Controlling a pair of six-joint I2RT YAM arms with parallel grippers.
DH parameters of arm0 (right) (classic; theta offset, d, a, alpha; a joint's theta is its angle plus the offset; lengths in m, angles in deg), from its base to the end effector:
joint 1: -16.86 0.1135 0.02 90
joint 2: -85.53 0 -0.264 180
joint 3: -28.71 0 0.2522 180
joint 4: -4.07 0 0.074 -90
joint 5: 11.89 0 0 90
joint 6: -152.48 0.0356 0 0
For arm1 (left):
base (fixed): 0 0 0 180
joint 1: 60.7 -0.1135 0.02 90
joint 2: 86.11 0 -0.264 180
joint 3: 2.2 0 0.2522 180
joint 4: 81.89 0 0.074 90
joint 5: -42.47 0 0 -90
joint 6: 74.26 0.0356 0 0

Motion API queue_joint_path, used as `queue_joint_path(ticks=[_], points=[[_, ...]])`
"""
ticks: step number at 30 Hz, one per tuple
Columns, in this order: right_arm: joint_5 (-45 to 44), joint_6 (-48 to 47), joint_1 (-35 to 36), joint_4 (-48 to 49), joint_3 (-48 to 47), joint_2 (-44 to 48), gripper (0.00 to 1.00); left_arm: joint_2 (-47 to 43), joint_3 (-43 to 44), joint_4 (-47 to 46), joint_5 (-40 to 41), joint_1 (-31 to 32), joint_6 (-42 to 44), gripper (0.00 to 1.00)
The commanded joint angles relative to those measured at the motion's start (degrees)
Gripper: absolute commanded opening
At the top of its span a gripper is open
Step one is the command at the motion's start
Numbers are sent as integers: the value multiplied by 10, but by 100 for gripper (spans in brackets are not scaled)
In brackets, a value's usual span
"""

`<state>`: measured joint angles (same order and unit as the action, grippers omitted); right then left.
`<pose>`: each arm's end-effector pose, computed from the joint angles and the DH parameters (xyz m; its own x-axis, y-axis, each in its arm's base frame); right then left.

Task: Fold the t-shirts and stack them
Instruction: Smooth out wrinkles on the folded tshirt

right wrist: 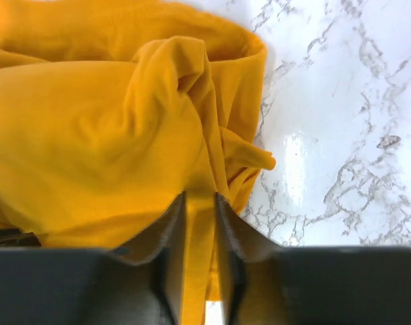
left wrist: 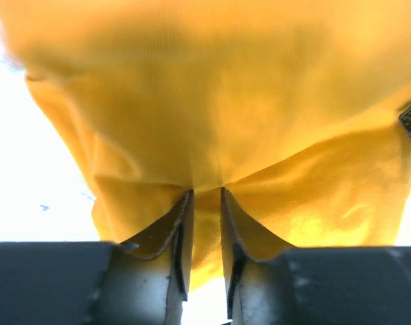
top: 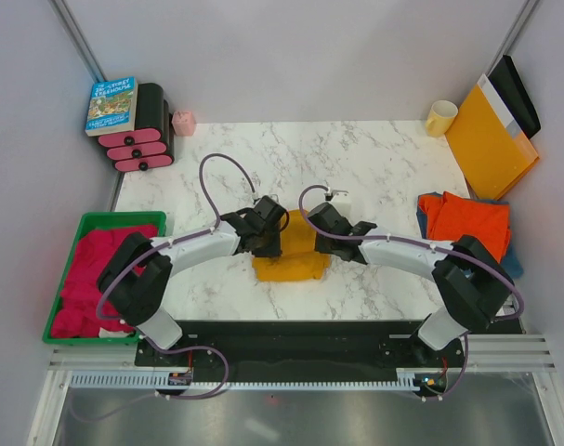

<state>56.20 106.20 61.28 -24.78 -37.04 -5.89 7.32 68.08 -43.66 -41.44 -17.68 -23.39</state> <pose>0.2350 0.2117 0.1810 -0.7622 0.1508 -0.6295 0.0445 0.9824 0.1815 0.2366 -0.2156 0.1818 -0.9025 -0.0161 -0.4303 0.0924 0.9688 -0.2300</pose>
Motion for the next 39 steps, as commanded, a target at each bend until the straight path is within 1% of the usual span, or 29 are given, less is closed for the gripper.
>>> queue_joint_path(ticks=[1,3,5,9,10,12,16,20,21,24,26,27,28,29,30,31,32,33,34,35,36,37,38,39], points=[[-48,-18,11,-7,-36,55,36,-58,27,0,38,-4,-3,35],[-49,-24,11,-10,-46,62,37,-60,50,0,37,-4,3,36],[-45,-34,12,-9,-55,65,34,-62,61,1,33,-4,4,37],[-31,-44,13,1,-62,48,7,-43,68,-3,35,-4,10,35],[-33,-48,12,6,-63,36,4,-34,69,-4,36,-4,13,34],[-36,-57,12,10,-69,20,1,-5,72,-13,34,-5,15,33],[-51,-73,10,24,-95,-41,0,49,93,-28,33,-12,18,31],[-53,-77,-2,50,-116,-90,0,101,134,-38,23,-24,27,32],[-50,-72,-6,50,-121,-110,2,118,141,-38,20,-29,28,32],[-44,-66,-14,48,-126,-133,6,139,156,-34,14,-35,33,33],[-51,-74,-14,52,-123,-129,6,133,150,-35,14,-35,34,32],[-58,-78,-13,60,-106,-106,6,122,143,-42,16,-32,35,32],[-66,-89,-10,70,-97,-87,6,92,134,-50,21,-30,37,33],[-73,-94,-6,87,-88,-68,9,75,114,-68,27,-28,43,33],[-92,-103,-4,92,-80,-26,10,58,105,-74,27,-23,48,34],[-103,-118,-1,93,-79,-5,12,21,92,-77,28,-22,51,35],[-117,-128,0,92,-79,16,18,6,87,-78,33,-19,54,35],[-151,-134,0,84,-82,55,21,-13,83,-77,32,-17,55,36],[-173,-140,0,75,-84,75,25,-30,73,-76,33,-15,56,36],[-188,-166,-6,61,-85,97,33,-65,67,-73,36,-14,56,37],[-218,-179,-11,53,-82,137,37,-82,62,-67,36,-10,56,37],[-233,-194,-17,46,-81,157,41,-100,47,-65,37,-8,56,38],[-243,-222,-41,34,-78,177,51,-141,38,-63,38,-6,56,39],[-249,-239,-57,31,-70,212,57,-159,29,-58,38,-4,55,39]])
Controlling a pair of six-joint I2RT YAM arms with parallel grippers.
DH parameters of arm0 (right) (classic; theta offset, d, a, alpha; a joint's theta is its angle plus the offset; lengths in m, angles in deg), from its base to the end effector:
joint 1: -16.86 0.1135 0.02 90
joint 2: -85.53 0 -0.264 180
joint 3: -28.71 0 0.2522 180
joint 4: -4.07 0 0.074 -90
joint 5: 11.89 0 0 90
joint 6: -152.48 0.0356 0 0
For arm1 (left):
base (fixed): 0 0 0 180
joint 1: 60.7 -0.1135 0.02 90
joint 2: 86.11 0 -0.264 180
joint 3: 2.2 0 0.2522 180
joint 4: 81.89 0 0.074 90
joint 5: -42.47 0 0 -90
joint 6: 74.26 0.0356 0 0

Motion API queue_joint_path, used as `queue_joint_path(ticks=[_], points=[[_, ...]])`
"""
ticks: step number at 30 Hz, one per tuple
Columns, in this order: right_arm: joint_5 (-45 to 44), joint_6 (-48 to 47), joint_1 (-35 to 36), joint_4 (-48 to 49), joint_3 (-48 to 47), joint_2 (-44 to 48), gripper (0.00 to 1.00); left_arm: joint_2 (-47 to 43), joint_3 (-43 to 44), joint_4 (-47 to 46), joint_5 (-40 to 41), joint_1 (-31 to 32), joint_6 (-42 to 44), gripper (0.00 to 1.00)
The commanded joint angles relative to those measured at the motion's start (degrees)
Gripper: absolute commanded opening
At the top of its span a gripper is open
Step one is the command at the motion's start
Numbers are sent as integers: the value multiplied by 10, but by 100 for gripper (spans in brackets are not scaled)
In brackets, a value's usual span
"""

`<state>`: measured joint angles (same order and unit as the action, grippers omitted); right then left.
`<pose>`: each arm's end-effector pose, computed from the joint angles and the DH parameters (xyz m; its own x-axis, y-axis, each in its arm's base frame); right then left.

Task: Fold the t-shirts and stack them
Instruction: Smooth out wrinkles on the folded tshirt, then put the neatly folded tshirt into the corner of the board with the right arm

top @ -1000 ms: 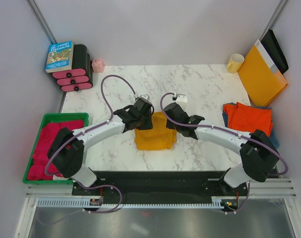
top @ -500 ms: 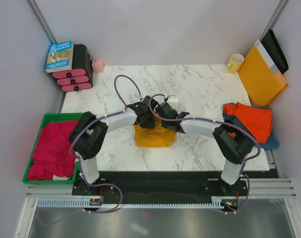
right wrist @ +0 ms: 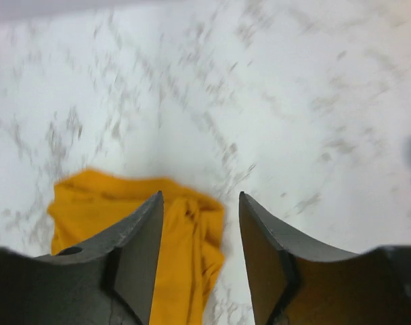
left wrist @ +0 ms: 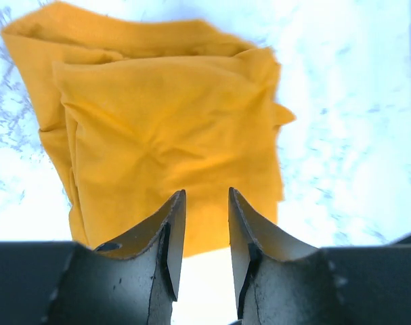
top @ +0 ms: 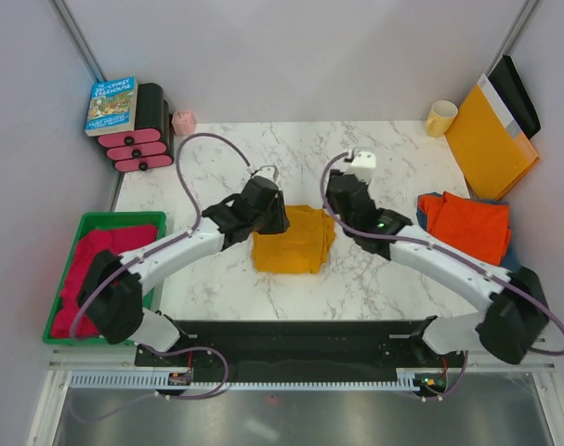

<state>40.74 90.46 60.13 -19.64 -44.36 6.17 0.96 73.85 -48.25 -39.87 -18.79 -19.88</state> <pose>0.2409 0.1971 0.2942 -0.3975 0.1379 -0.9072 0.0277 0.9900 0.1383 0.2501 -0.2181 0.2521 -0.7697 -0.0848 -0.6328 0.1761 0.9245 -0.3381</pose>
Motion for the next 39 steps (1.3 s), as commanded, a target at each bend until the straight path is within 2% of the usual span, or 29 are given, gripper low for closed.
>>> queue_joint_path(ticks=[1,2,4,5,6,7,8,9,10,12,13,14,15,19,20,21,22,23,28,32,33,34,35,36,39], points=[[-96,-93,-90,-29,7,104,64,-117,-44,-8,19,8,18,40],[-95,-115,-113,-31,11,118,73,-137,-51,-4,17,10,15,40],[-137,-145,-155,-12,35,148,81,-194,-73,11,11,15,8,41],[-161,-200,-157,14,76,170,83,-211,-80,16,9,21,5,41],[-179,-223,-159,52,105,183,84,-244,-88,23,7,24,1,41],[-172,-257,-165,140,137,194,91,-256,-102,33,3,26,-2,42],[-173,-292,-166,185,201,212,98,-268,-107,40,2,32,-3,42],[-175,-340,-170,227,230,218,98,-283,-114,49,2,34,-6,42],[-160,-341,-179,290,256,223,98,-290,-117,66,1,37,-8,42],[-115,-280,-201,337,332,230,98,-302,-123,78,-3,39,-8,42],[-78,-257,-216,413,360,228,98,-305,-124,87,-6,40,-8,42],[-61,-254,-220,450,403,217,98,-308,-125,89,-8,40,-7,42],[-65,-242,-223,455,409,193,98,-310,-123,92,-9,40,-2,42],[-189,-215,-225,595,428,60,98,-324,-104,118,-12,40,7,42],[-244,-212,-225,624,421,24,98,-327,-101,125,-13,40,10,42],[-249,-223,-232,670,416,7,98,-331,-96,129,-14,40,13,42],[-241,-224,-237,659,407,-15,98,-337,-95,130,-15,41,15,42],[-193,-233,-243,671,415,-22,98,-340,-95,132,-16,40,16,42],[-4,-298,-265,816,474,-60,98,-342,-107,133,-28,40,13,41],[84,-262,-305,840,502,-61,98,-342,-122,132,-33,40,3,41],[126,-272,-329,945,519,-81,98,-342,-124,131,-34,41,1,41],[141,-275,-329,994,540,-118,98,-342,-125,131,-35,41,-1,41],[142,-271,-330,995,543,-107,98,-342,-130,129,-36,41,-3,41],[141,-268,-330,926,539,-89,98,-340,-131,126,-39,41,-5,41],[152,-262,-339,815,468,-94,98,-338,-139,126,-37,41,-13,40]])
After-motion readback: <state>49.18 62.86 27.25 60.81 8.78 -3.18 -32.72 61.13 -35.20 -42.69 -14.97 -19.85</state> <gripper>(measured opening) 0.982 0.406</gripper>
